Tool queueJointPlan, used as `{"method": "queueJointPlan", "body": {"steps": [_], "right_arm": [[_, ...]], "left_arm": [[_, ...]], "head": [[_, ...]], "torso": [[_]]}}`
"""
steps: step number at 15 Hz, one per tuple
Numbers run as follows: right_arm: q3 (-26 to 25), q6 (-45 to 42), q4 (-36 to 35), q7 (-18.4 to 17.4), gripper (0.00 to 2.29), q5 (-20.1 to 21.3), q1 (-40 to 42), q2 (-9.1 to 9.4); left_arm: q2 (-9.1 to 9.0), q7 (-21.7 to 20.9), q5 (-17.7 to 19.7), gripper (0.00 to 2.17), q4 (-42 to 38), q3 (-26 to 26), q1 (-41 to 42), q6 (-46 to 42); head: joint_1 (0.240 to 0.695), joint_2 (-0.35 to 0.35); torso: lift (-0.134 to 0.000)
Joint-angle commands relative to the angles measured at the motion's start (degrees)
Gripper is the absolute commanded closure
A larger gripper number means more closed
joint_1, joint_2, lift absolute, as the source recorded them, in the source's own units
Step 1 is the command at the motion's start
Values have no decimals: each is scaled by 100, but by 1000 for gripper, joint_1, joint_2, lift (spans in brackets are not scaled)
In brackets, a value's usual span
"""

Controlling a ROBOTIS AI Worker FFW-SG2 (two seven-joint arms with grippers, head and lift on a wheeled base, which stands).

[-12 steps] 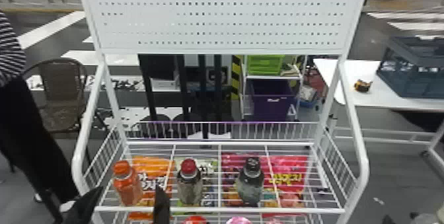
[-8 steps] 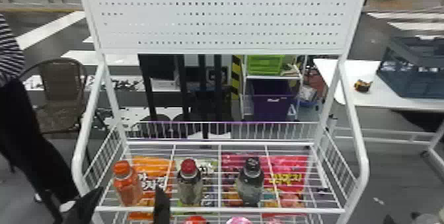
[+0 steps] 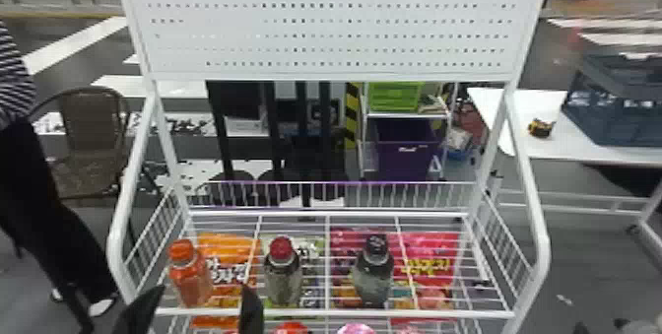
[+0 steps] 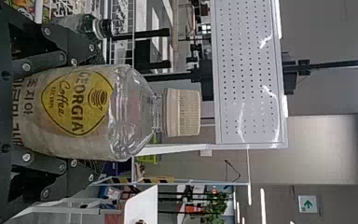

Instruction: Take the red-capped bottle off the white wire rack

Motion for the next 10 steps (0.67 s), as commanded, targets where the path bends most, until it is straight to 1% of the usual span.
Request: {"method": "queueJointPlan", "body": {"steps": [1, 5, 6, 7, 10], "right_arm": [[0, -3, 11, 3, 1376, -5, 0, 0], [-44, -21, 20, 3, 1376, -5, 9, 0], [-44, -38, 29, 3, 1376, -5, 9, 0], [-44, -38, 38, 12, 1376, -5, 9, 0], [-44, -179, 99, 73, 1376, -49, 27, 0]], "left_arm": [[-22, 120, 5, 39, 624, -343, -100, -591], [-31, 402, 67, 39, 1987, -1143, -592, -1733], [-57, 454, 172, 39, 2259, -1266, -741, -1786], [-119, 454, 339, 39, 2549, -1336, -917, -1874], [-356, 454, 629, 39, 3437, -1372, -1427, -2278]], "head": [[499, 0], [499, 0], [499, 0], [499, 0], [499, 0]], "torso": [[0], [0], [0], [0], [0]]}}
